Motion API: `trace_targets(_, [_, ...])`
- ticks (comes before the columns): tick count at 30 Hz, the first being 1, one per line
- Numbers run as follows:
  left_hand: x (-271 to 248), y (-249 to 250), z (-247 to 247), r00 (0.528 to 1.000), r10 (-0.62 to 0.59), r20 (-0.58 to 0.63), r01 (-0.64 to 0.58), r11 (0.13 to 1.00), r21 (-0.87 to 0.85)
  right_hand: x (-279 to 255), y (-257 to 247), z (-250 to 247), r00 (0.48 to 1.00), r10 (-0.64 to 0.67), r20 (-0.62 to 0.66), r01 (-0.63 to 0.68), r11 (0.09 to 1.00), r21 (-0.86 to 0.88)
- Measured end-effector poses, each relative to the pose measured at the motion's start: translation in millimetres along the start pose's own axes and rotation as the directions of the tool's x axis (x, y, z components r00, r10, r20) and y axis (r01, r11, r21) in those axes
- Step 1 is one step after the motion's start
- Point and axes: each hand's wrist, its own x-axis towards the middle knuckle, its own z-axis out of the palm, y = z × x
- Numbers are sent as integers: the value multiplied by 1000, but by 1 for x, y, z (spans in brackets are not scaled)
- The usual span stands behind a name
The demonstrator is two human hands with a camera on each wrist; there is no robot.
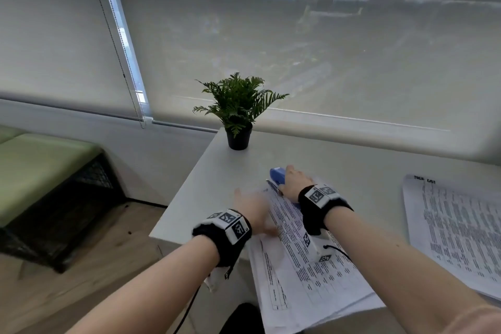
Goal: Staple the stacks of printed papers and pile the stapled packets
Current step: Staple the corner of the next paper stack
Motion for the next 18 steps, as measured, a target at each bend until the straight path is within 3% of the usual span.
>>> trace_targets(5, [2,-6,-2,999,-31,13,32,993,-118,-18,20,1,999,-31,-28,32,999,22])
trace_targets(9, [7,-5,-7,974,-217,-66,176,906,-386,-36,30,2,994,-53,-100,57,998,32])
trace_targets(10, [9,-3,-9,962,-265,-65,194,832,-519,-41,31,2,991,-58,-118,62,998,33])
trace_targets(11, [11,0,-11,954,-299,-31,198,703,-683,-45,32,2,989,-63,-136,69,997,33])
trace_targets(12, [11,4,-13,956,-292,34,189,523,-831,-49,32,1,985,-71,-156,77,996,34])
trace_targets(14, [10,12,-17,974,-152,170,197,180,-964,-56,32,-1,977,-87,-197,97,994,43])
trace_targets(16, [10,17,-19,978,-21,206,206,22,-978,-63,32,-3,972,-102,-212,116,992,55])
trace_targets(18, [11,17,-20,980,23,196,196,-29,-980,-70,33,-4,971,-108,-211,124,990,67])
